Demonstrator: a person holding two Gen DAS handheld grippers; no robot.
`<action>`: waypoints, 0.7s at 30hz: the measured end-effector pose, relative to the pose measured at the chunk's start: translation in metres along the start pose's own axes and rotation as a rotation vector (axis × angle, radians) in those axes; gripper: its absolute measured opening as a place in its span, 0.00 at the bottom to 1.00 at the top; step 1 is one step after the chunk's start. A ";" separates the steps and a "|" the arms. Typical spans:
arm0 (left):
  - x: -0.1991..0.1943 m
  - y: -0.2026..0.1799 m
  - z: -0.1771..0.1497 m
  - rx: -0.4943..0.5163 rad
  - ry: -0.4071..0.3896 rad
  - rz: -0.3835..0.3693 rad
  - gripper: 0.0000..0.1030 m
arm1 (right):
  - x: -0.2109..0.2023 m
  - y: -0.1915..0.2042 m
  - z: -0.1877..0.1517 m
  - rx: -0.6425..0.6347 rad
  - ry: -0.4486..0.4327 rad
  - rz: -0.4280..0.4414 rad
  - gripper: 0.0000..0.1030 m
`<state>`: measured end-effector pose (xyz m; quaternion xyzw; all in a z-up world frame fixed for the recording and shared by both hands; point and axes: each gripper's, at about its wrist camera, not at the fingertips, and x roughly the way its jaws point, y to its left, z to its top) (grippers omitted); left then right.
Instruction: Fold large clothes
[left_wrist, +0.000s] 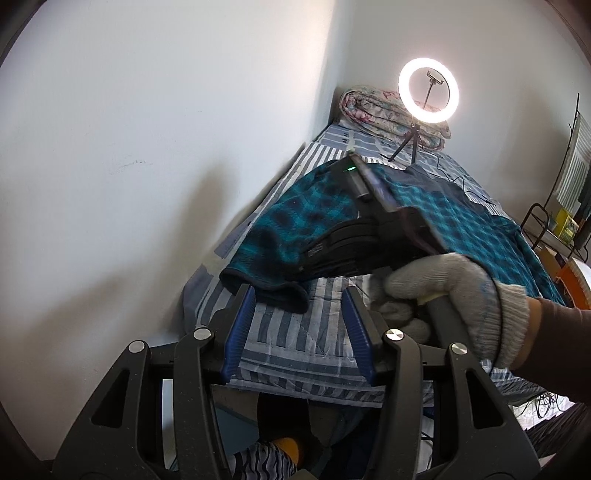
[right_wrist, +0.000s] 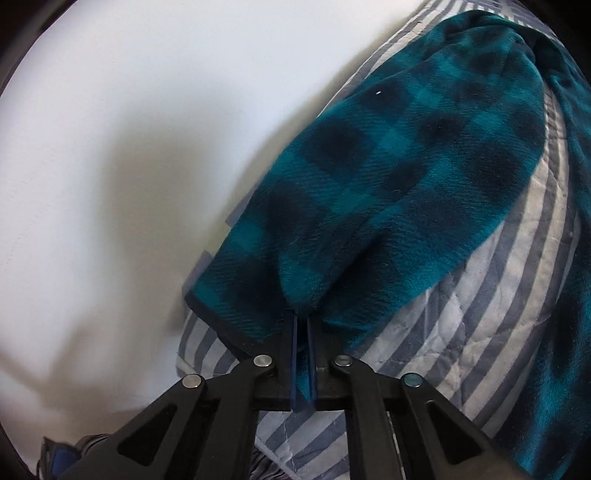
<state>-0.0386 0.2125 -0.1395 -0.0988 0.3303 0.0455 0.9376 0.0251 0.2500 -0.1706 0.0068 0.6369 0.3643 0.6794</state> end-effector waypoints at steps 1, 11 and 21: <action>0.000 0.000 0.001 -0.002 0.001 0.000 0.49 | -0.008 -0.002 -0.002 0.005 -0.013 0.015 0.01; 0.005 0.000 0.010 -0.020 0.024 -0.031 0.49 | -0.060 -0.037 -0.036 0.124 -0.145 0.157 0.01; 0.079 0.016 0.026 -0.154 0.244 -0.099 0.49 | -0.059 -0.075 -0.050 0.145 -0.121 0.115 0.01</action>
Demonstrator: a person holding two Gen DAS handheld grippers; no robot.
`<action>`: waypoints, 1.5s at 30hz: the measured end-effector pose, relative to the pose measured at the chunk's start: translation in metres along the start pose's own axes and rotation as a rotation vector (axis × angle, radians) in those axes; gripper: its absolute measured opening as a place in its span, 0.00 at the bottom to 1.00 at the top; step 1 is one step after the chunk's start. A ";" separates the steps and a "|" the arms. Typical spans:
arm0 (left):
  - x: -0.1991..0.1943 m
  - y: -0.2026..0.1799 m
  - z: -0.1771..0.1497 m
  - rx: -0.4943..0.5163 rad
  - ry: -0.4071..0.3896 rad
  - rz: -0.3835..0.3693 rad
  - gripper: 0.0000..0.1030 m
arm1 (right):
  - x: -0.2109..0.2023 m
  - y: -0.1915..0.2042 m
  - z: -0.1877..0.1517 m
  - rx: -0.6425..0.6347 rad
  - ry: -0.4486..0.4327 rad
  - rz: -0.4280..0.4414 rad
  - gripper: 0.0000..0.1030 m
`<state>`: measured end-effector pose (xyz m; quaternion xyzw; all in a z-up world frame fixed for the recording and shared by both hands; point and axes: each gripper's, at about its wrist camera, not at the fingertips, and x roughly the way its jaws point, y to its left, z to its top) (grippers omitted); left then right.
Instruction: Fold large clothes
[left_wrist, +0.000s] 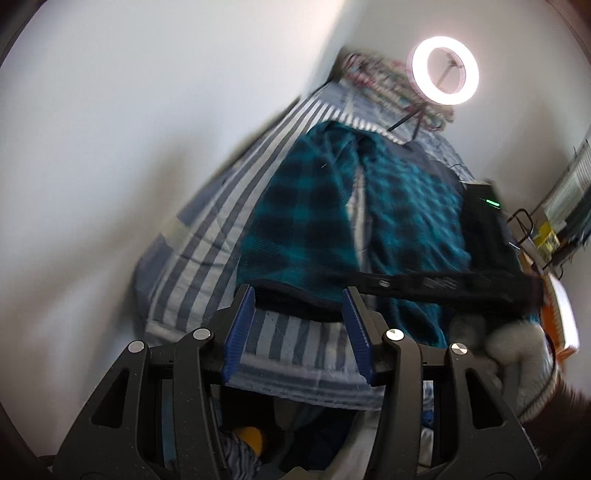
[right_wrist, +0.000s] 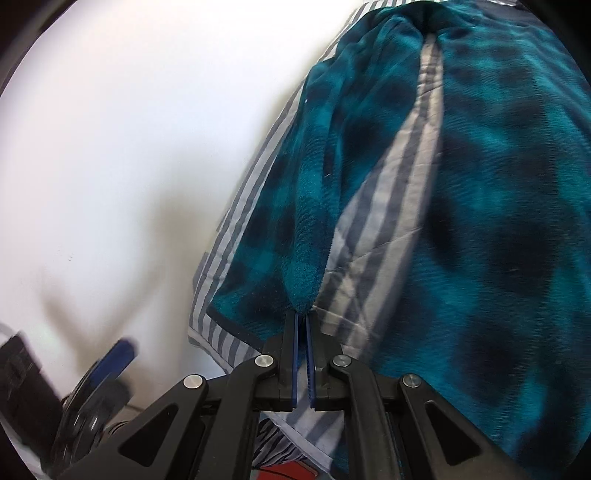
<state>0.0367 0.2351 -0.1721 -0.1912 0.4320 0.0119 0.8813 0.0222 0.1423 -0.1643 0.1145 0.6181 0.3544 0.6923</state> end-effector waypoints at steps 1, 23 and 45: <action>0.010 0.004 0.004 -0.009 0.018 0.028 0.49 | -0.005 -0.006 -0.006 0.001 -0.001 0.007 0.01; 0.082 0.026 0.020 -0.168 0.090 0.035 0.04 | -0.003 -0.047 -0.017 0.000 0.015 0.051 0.01; -0.034 0.011 0.071 -0.140 -0.267 -0.041 0.03 | -0.031 -0.069 0.168 0.125 -0.186 -0.095 0.38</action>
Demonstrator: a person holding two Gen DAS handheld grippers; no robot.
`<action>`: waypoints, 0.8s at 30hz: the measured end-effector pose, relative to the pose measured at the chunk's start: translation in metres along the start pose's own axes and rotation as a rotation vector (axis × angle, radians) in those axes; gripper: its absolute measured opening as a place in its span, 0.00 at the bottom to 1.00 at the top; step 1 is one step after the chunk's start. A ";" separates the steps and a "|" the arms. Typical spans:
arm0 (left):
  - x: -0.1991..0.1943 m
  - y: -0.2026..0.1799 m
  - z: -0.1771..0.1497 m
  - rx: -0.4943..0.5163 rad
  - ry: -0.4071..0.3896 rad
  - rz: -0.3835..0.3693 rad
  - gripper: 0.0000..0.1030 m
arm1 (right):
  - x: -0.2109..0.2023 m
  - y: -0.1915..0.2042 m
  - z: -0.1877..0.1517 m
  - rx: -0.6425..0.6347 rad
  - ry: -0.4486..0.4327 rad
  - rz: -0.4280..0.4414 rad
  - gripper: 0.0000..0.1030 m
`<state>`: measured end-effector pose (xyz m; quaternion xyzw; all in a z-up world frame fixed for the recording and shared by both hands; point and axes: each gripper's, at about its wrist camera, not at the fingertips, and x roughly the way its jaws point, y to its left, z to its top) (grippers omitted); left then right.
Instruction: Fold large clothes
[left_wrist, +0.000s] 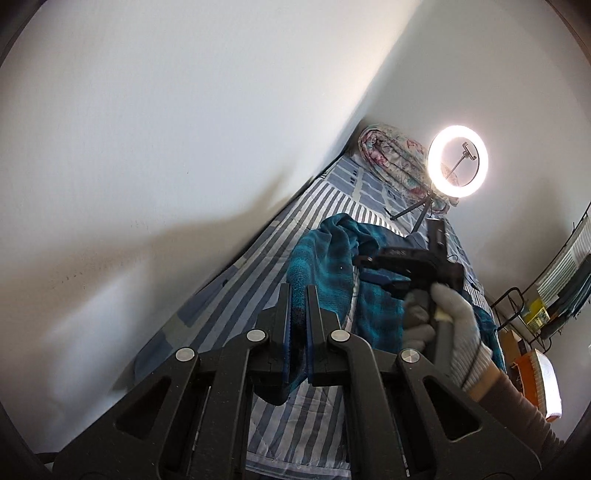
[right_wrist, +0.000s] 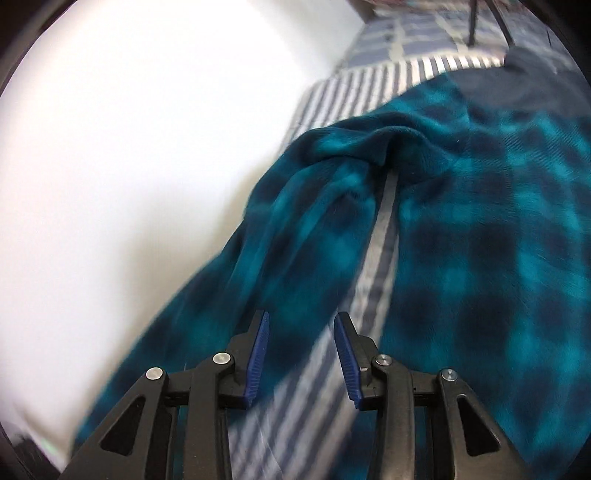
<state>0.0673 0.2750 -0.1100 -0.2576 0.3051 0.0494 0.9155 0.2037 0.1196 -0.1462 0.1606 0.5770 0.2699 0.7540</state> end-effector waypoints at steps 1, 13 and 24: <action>0.000 -0.001 0.000 0.001 -0.002 -0.001 0.03 | 0.006 0.001 0.011 0.023 0.002 -0.005 0.39; -0.009 -0.001 0.005 0.003 -0.040 -0.009 0.03 | 0.049 0.006 0.057 0.036 0.029 -0.042 0.03; -0.022 0.013 0.017 -0.059 -0.076 -0.049 0.03 | 0.013 -0.074 0.058 0.226 -0.017 0.272 0.03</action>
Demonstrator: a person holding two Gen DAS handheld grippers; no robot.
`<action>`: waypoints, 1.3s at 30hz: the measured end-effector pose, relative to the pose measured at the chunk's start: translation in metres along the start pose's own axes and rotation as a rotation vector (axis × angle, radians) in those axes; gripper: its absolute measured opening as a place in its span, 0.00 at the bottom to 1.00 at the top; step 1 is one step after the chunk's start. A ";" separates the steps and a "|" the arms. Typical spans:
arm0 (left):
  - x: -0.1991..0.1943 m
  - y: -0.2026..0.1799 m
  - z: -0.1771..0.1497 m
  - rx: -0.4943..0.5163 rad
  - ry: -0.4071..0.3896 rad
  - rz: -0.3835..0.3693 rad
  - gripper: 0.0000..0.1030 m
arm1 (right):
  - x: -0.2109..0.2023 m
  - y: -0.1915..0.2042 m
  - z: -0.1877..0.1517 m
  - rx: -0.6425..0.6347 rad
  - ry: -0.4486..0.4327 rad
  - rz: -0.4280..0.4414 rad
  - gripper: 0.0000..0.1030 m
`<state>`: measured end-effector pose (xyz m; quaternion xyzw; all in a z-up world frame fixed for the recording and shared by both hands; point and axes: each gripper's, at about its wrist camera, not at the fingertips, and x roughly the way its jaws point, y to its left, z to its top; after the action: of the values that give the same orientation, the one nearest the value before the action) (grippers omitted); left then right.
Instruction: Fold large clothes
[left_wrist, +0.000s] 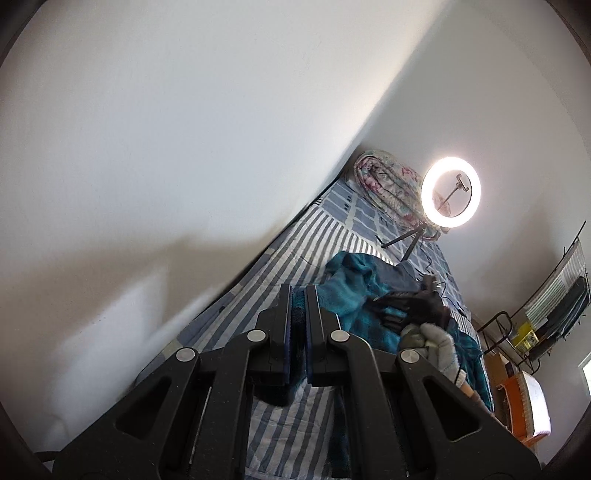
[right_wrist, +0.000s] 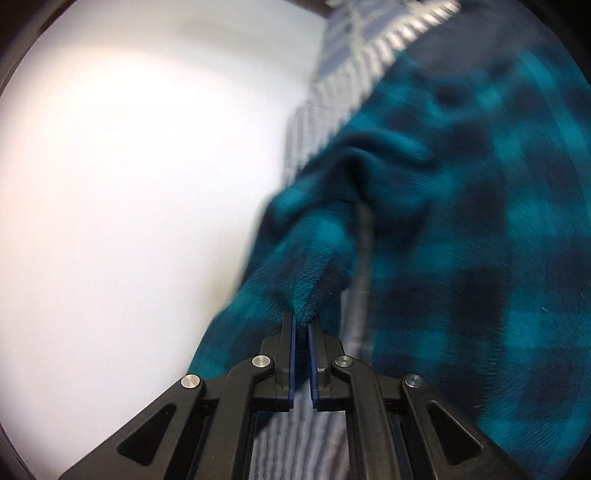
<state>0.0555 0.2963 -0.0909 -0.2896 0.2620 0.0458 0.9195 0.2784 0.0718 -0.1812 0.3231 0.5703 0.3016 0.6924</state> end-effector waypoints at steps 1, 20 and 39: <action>0.001 -0.002 -0.002 0.006 -0.002 0.006 0.03 | 0.009 -0.002 -0.002 -0.017 0.038 -0.066 0.03; -0.001 0.000 -0.033 0.013 0.061 0.031 0.03 | -0.015 0.029 -0.024 -0.103 -0.023 -0.118 0.27; 0.006 0.000 -0.044 -0.042 0.105 0.011 0.03 | 0.108 0.108 -0.075 -0.233 0.175 -0.304 0.02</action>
<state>0.0409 0.2719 -0.1247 -0.3092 0.3106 0.0412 0.8979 0.2170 0.2302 -0.1701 0.1235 0.6318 0.2845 0.7103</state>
